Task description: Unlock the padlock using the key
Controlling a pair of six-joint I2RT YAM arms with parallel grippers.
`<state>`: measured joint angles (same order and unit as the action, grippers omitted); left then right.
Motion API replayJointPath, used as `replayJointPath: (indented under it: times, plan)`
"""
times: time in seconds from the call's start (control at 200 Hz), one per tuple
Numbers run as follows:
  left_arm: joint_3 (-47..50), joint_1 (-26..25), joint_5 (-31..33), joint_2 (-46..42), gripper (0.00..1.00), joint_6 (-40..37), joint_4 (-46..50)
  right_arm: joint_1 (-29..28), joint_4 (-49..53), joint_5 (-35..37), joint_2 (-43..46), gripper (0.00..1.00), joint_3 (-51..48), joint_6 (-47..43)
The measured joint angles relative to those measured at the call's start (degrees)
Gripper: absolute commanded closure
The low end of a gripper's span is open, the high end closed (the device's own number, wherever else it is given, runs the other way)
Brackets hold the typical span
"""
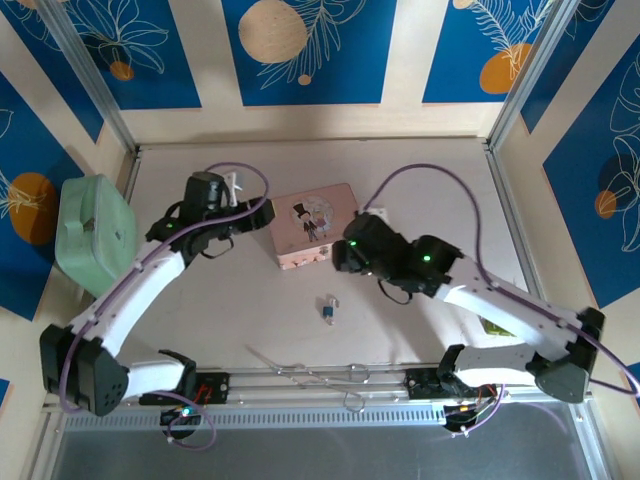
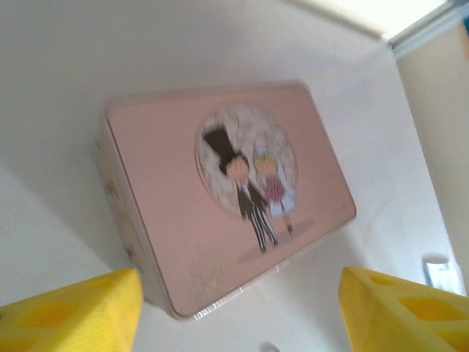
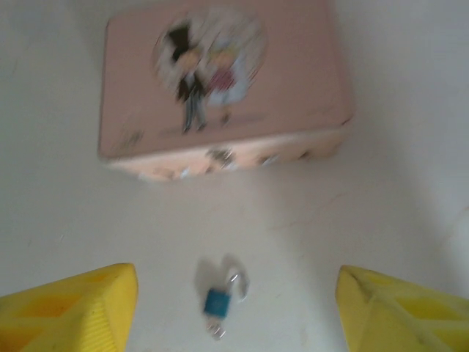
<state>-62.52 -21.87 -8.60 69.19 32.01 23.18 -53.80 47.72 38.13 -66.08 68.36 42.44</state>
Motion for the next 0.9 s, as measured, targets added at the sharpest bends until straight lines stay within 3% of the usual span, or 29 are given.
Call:
replayJointPath:
  times: [0.105,0.28,0.39,0.435,0.65,0.9]
  plan:
    - [0.55,0.00,9.66,-4.68,0.11,-3.34,-1.09,3.65,-0.81,5.27,3.21,0.15,-2.69,-3.26]
    - [12.74,0.31,30.25,-9.90,0.13,-12.61,-14.01,13.20,-1.14,8.74,1.31,0.18,-7.19,-8.00]
    - [22.91,1.27,37.79,-7.87,0.07,-18.75,-23.15,18.75,-4.44,11.39,0.35,0.16,-11.67,-8.72]
    - [24.96,2.08,39.69,-6.10,0.00,-20.35,-24.63,21.11,-7.37,10.99,1.40,0.16,-14.60,-10.03]
    - [26.34,6.45,45.16,4.87,0.00,-25.20,-39.43,32.02,-29.68,8.41,5.20,0.21,-31.06,-17.27]
    - [27.26,10.38,42.64,16.57,0.00,-31.21,-54.01,45.07,-48.59,9.22,-8.26,0.21,-36.83,-21.77]
